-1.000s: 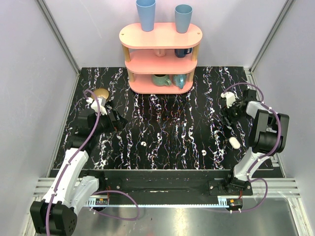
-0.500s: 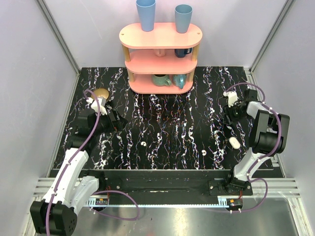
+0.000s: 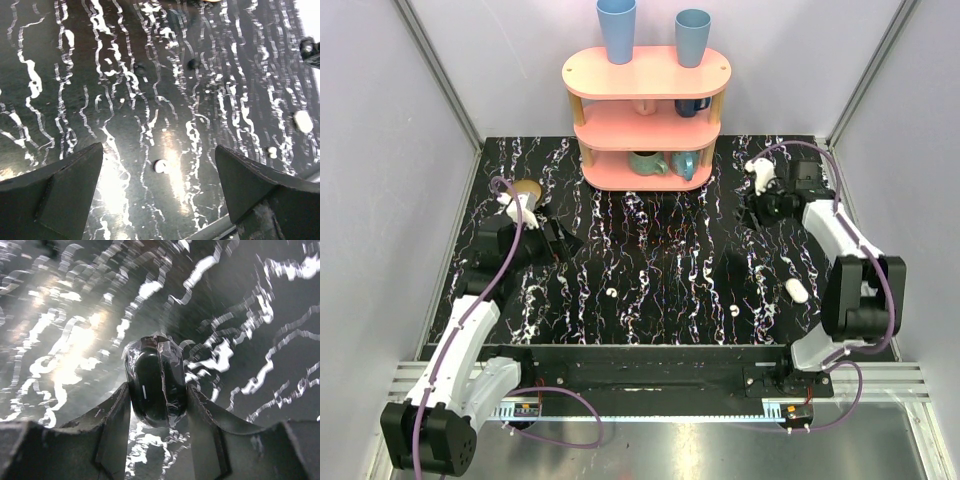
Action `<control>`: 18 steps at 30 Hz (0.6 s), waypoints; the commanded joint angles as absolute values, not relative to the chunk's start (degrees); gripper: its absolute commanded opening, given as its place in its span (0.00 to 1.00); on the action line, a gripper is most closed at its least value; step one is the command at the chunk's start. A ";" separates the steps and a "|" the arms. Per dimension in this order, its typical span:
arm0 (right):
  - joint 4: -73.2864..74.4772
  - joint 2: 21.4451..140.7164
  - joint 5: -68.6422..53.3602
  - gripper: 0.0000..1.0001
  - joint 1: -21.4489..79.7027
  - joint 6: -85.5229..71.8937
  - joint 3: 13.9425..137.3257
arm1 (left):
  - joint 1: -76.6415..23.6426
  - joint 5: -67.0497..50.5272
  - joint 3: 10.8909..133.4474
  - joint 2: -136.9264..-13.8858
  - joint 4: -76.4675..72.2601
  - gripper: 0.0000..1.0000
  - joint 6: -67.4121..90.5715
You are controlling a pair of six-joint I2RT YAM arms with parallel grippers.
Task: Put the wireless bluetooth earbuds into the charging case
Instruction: Pick up the charging case from the corner of the board, then pass from the right arm to the left
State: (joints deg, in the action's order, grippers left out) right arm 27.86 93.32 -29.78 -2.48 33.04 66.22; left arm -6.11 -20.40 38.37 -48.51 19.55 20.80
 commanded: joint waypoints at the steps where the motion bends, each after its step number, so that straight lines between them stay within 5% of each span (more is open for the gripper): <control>1: 28.21 82.91 -33.92 0.00 5.43 31.64 67.06 | -5.89 -28.98 41.92 -48.34 12.50 0.99 25.39; 10: 14.52 65.68 -32.17 0.00 23.27 29.97 55.74 | -11.68 -35.51 49.47 -56.42 6.33 0.99 33.75; 18: 10.64 59.77 -29.62 0.00 27.77 30.94 53.88 | -23.54 -31.56 55.81 -61.51 5.54 0.99 35.24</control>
